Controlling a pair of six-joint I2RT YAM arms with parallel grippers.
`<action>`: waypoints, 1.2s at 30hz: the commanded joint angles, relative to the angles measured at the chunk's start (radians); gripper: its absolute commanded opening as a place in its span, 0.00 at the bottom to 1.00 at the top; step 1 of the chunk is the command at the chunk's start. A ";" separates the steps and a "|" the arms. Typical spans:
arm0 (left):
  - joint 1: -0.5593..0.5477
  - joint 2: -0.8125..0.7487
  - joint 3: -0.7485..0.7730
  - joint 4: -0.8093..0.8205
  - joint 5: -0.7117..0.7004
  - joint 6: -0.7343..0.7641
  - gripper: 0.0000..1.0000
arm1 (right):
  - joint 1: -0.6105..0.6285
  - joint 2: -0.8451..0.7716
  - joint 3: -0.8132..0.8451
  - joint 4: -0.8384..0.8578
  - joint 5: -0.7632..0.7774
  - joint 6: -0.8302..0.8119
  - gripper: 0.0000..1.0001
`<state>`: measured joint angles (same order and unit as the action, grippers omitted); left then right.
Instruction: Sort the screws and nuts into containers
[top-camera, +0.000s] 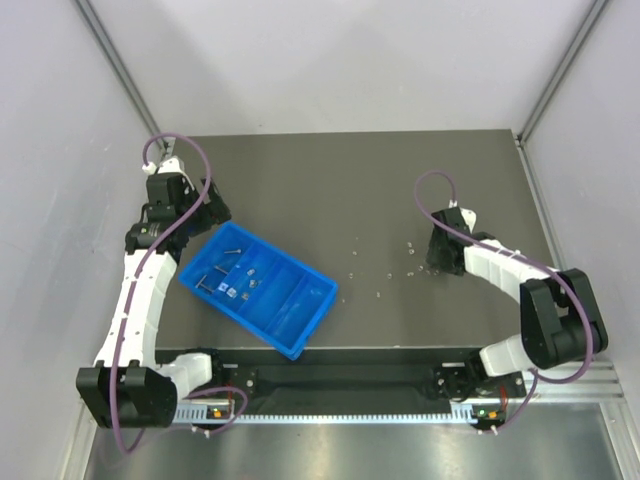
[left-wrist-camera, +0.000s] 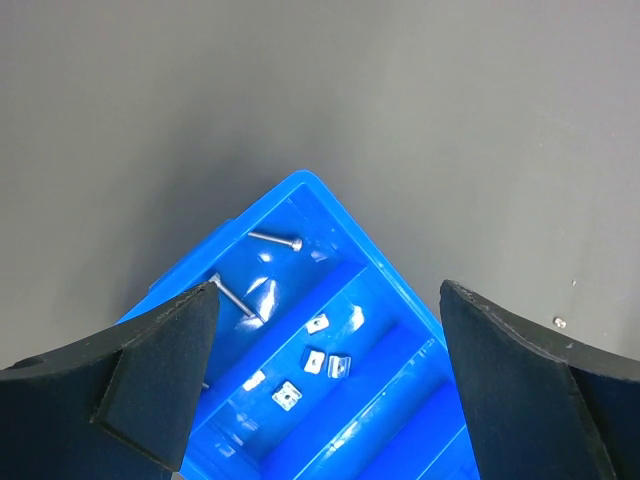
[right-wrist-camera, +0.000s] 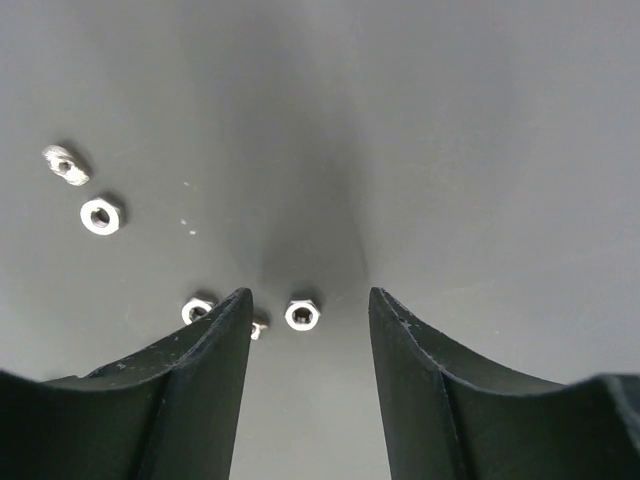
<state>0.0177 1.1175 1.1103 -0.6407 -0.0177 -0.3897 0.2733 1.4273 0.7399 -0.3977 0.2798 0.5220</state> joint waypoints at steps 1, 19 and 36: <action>-0.002 -0.001 0.002 0.047 -0.019 0.018 0.96 | -0.009 0.015 -0.017 0.033 0.016 0.027 0.49; -0.002 -0.019 -0.003 0.036 -0.028 0.015 0.96 | 0.004 0.027 -0.023 -0.004 -0.024 0.044 0.35; -0.002 -0.016 -0.012 0.039 -0.028 0.011 0.96 | 0.033 0.054 -0.030 -0.033 -0.025 0.064 0.35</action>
<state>0.0177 1.1172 1.1007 -0.6388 -0.0422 -0.3897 0.2947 1.4487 0.7181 -0.3740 0.2726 0.5583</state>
